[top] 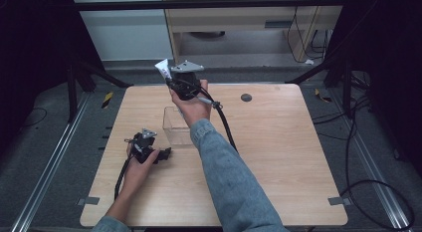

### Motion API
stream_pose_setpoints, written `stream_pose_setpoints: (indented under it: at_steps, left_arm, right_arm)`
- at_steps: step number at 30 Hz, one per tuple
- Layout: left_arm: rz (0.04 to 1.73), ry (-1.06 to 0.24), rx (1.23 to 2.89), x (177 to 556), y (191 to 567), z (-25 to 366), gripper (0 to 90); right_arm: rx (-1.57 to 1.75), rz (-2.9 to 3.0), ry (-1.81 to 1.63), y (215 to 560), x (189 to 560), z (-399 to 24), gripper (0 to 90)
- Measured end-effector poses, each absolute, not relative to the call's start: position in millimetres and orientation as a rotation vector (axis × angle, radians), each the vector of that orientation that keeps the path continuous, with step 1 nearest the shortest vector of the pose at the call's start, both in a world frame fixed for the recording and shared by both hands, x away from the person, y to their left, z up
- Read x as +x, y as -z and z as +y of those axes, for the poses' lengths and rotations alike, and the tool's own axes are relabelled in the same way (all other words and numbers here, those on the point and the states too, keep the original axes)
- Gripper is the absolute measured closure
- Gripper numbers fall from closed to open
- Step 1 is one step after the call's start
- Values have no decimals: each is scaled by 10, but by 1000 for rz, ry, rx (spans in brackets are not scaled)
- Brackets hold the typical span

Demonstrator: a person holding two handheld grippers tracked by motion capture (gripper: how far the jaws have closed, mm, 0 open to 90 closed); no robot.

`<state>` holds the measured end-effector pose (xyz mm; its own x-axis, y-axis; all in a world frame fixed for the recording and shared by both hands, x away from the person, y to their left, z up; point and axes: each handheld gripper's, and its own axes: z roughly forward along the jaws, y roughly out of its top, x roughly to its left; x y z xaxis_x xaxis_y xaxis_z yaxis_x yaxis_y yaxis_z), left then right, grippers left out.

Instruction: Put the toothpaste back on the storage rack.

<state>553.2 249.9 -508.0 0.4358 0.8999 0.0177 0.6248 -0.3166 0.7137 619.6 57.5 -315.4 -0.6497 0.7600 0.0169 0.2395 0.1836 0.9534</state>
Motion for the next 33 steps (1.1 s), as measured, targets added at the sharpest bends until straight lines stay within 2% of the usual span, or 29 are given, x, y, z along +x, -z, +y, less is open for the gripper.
stream_pose_setpoints:
  at_steps: [33]
  left_arm:
    - [1276, -556, 2055, 5536, 5079, 2500, 0]
  right_arm:
    - [975, 2031, -1479, 3554, 6188, 663, 796]
